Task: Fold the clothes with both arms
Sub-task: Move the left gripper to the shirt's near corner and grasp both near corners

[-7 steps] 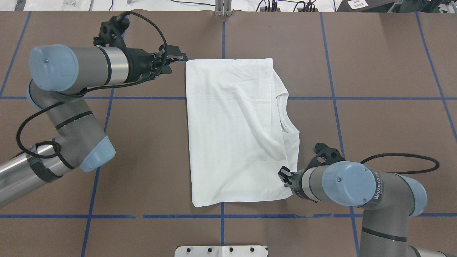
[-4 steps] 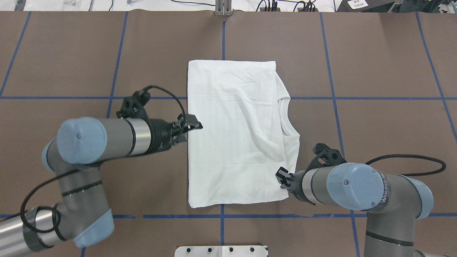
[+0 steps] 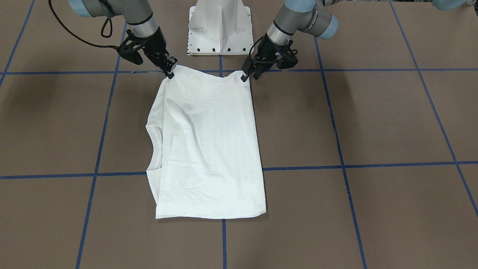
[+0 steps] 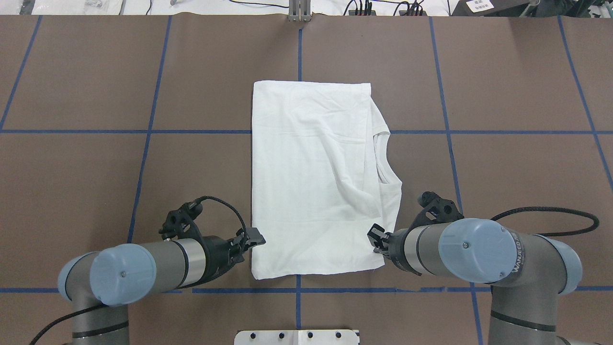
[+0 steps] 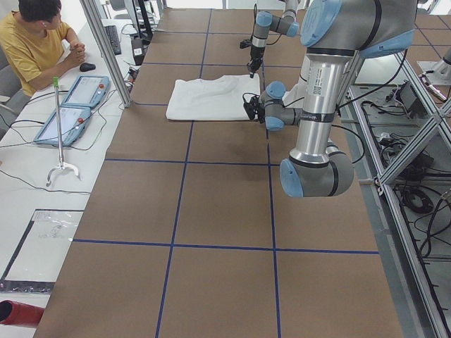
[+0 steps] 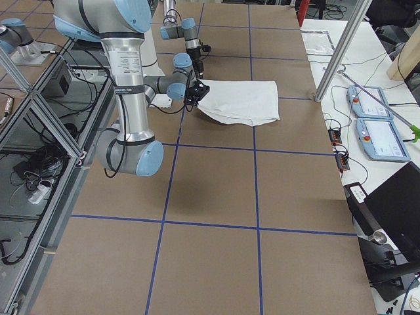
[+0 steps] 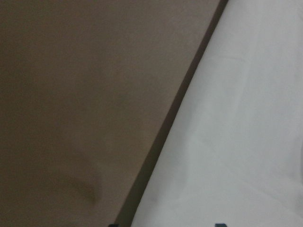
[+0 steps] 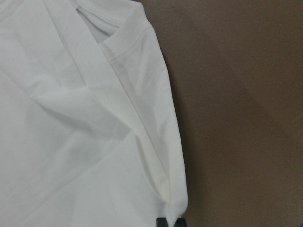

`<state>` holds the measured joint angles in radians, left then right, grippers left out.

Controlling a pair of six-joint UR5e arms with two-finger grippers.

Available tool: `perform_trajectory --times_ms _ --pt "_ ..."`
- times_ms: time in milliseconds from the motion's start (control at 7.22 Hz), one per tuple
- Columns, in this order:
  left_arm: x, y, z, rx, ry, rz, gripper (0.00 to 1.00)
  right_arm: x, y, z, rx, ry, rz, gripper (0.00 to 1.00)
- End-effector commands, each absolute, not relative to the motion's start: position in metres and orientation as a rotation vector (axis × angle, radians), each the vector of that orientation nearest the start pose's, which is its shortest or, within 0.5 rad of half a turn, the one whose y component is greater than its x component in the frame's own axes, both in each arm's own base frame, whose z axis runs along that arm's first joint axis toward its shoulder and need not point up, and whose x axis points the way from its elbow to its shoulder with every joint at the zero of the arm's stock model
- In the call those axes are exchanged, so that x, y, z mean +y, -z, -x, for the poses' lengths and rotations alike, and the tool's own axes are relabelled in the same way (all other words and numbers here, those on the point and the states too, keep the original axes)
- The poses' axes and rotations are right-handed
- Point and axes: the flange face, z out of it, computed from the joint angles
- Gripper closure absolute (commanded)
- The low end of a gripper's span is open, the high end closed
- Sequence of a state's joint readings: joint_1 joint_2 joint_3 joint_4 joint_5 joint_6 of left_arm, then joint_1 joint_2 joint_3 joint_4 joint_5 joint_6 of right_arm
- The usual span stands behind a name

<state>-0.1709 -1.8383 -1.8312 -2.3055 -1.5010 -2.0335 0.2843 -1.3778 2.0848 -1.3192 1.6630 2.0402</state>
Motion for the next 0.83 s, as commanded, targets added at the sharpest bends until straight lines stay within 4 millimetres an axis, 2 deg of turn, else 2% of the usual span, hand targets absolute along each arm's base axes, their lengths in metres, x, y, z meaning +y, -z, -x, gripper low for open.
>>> perform_trajectory --times_ms 0,277,554,692 --pt "-0.222 -0.312 -0.555 1.269 0.581 0.14 0.35 -0.264 -0.3 0.463 -0.965 -0.649 0.177 1.0" --pt "-0.221 -0.301 -0.556 1.289 0.598 0.158 1.0 -0.265 -0.303 0.462 -0.959 -0.652 0.175 1.0" --pt "-0.221 -0.296 -0.553 1.301 0.597 0.161 1.0 -0.264 -0.306 0.462 -0.953 -0.654 0.171 1.0" --pt "-0.222 -0.283 -0.544 1.33 0.599 0.162 1.0 -0.264 -0.306 0.461 -0.954 -0.653 0.172 1.0"
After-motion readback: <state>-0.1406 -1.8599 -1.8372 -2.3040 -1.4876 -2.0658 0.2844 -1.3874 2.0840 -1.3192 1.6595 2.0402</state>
